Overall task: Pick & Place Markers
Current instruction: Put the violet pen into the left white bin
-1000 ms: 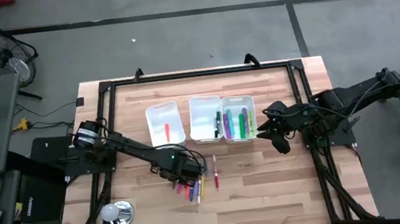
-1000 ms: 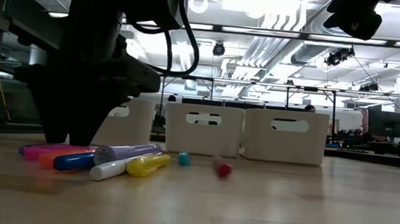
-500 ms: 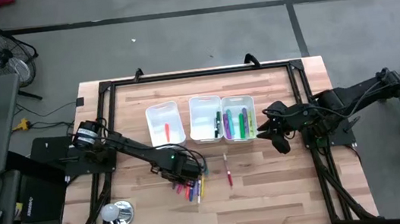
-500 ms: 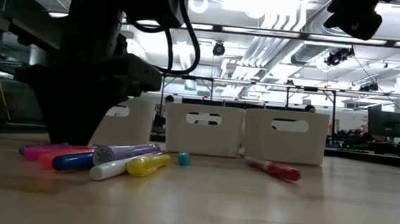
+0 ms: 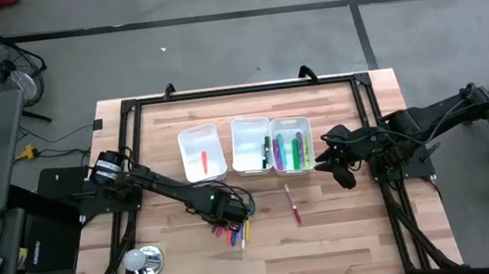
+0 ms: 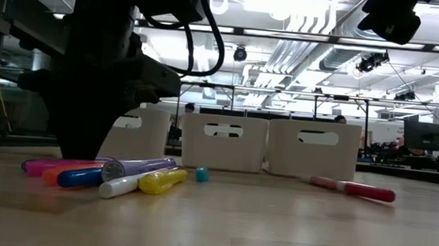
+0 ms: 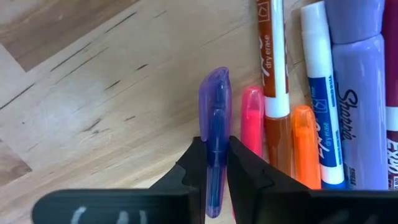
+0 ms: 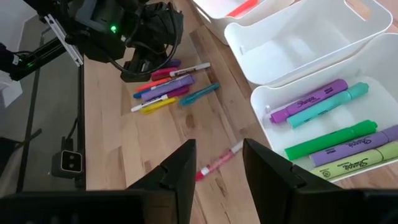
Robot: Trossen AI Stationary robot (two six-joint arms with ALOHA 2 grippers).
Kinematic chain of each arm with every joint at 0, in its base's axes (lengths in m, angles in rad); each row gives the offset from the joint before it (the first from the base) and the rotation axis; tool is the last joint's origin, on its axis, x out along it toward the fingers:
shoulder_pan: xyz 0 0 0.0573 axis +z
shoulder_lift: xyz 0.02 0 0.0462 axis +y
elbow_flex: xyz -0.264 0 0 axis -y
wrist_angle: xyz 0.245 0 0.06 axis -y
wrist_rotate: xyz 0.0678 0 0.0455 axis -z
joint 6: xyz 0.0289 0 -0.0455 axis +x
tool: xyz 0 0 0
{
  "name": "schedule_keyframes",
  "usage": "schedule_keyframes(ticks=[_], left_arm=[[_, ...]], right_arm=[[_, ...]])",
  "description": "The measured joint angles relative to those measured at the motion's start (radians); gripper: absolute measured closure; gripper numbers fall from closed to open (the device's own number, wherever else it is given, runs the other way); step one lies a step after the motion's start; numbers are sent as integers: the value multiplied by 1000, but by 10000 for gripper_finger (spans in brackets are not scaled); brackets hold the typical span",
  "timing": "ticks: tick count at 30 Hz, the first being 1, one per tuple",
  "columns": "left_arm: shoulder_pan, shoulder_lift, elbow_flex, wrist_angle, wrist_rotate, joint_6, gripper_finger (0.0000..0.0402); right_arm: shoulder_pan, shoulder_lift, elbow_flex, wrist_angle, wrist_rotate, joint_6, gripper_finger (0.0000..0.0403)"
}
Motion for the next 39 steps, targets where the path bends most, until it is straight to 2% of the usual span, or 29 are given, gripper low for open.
schedule_keyframes(ticks=[5, 24, 30, 39], left_arm=[[-2, -15, -1, -17, -17, 3, 369], [9, -195, 13, -38, -48, 3, 369], [29, -275, 14, -44, -108, 0, 369], [123, -420, 17, -67, -262, 10, 371]], right_arm=[[21, 0, 0, 0, 15, 0, 281], [49, 0, 0, 0, 60, -1, 281], [49, 0, 0, 0, 60, -3, 281], [49, 0, 0, 0, 75, -4, 281]])
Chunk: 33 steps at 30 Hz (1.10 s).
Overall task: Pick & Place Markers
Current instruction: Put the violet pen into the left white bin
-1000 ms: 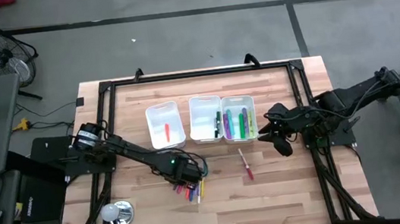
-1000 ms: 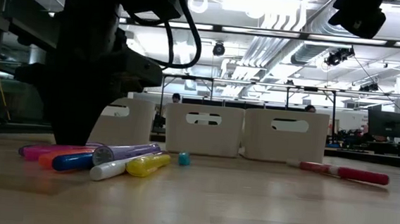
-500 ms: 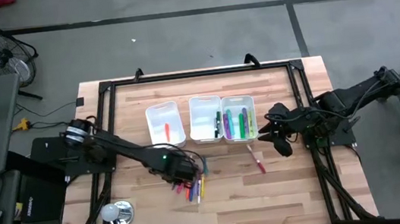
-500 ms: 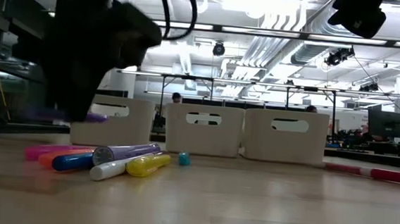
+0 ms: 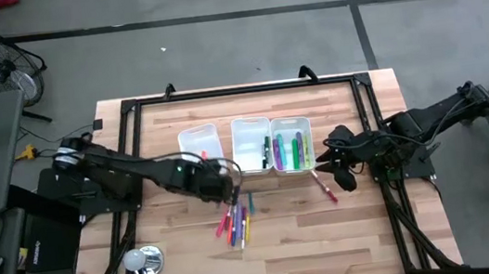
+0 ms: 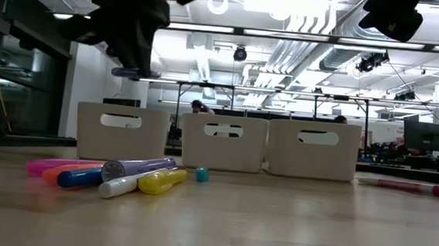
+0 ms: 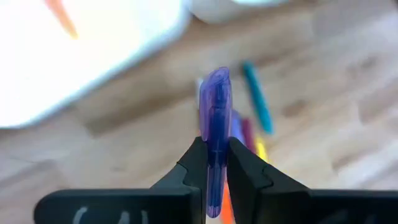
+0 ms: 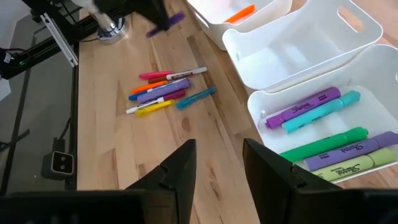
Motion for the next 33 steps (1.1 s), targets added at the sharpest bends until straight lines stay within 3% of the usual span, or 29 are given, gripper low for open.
schedule_keyframes(ticks=[13, 19, 33], left_arm=[[306, -38, 0, -73, 9, 218, 372], [411, -37, 0, -117, 27, 230, 372], [452, 123, 1, -141, 73, 176, 365]], right_arm=[[0, 0, 0, 0, 15, 8, 281], [0, 0, 0, -12, 23, 44, 281], [0, 0, 0, -218, 65, 229, 281]])
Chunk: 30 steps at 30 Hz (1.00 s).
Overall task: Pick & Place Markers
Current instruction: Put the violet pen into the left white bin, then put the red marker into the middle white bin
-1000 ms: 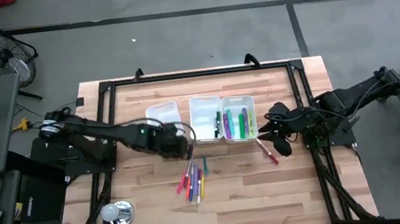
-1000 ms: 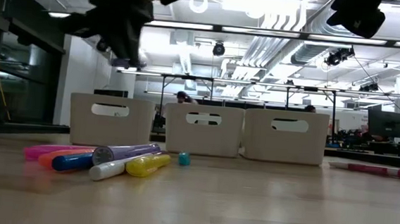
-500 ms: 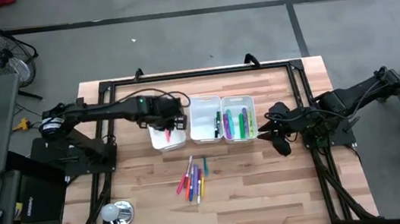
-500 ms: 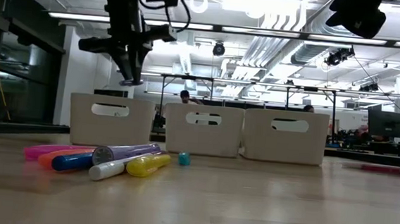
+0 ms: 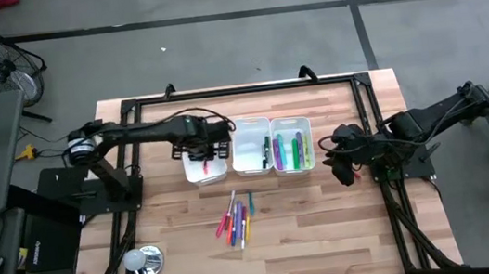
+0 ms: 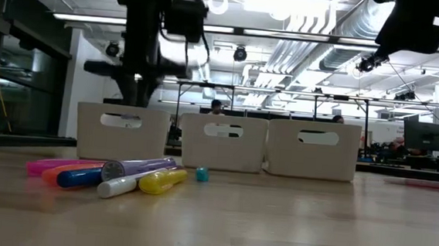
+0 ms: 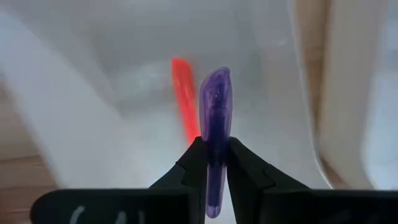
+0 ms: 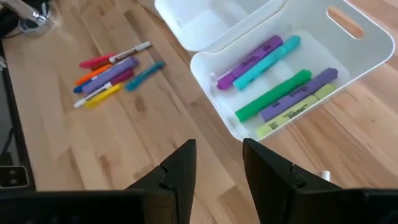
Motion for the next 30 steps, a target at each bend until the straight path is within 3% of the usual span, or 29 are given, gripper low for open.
schedule_keyframes(ticks=[12, 19, 30], left_arm=[[19, 83, -2, 90, 65, 21, 348], [18, 83, 0, 89, 47, 39, 339], [18, 83, 0, 101, 55, 81, 201]], right_arm=[[0, 0, 0, -12, -16, 11, 281], [0, -5, 0, -164, -23, 67, 281], [-1, -54, 0, -454, 45, 145, 281]])
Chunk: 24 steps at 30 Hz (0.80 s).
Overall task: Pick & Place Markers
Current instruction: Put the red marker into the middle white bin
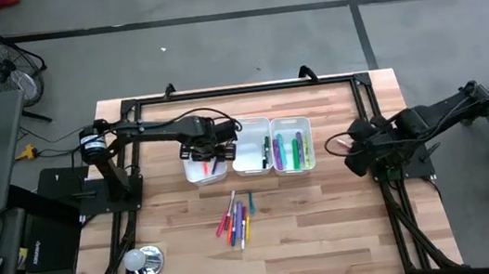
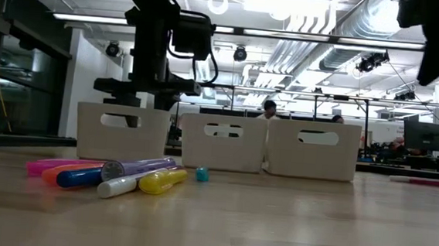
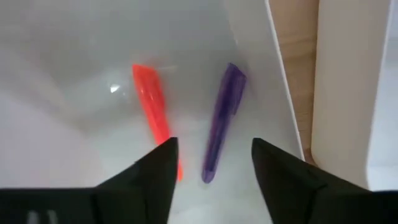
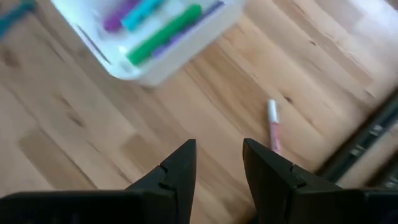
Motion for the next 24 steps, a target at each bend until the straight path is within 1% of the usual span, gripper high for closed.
schedule_keyframes(ticks=[4, 9, 11, 14, 17, 20, 24], left_arm=[[0, -5, 0, -1, 7, 7, 176], [0, -11, 32, -15, 8, 22, 173], [0, -12, 64, -11, 0, 46, 173], [0, -12, 121, -28, -27, 80, 173], [0, -13, 194, -82, -68, 109, 173], [0, -13, 253, -122, -94, 134, 173], [0, -13, 308, -123, -100, 161, 173]], right_arm=[[-1, 1, 0, -58, -32, -41, 281], [-62, -1, -17, -55, -45, -89, 281], [-113, -9, -49, -8, -56, -139, 281], [-221, -34, -112, 105, -137, -236, 281], [-326, -64, -178, 197, -213, -320, 281], [-414, -78, -217, 216, -248, -382, 281], [-503, -75, -226, 206, -284, -513, 281]])
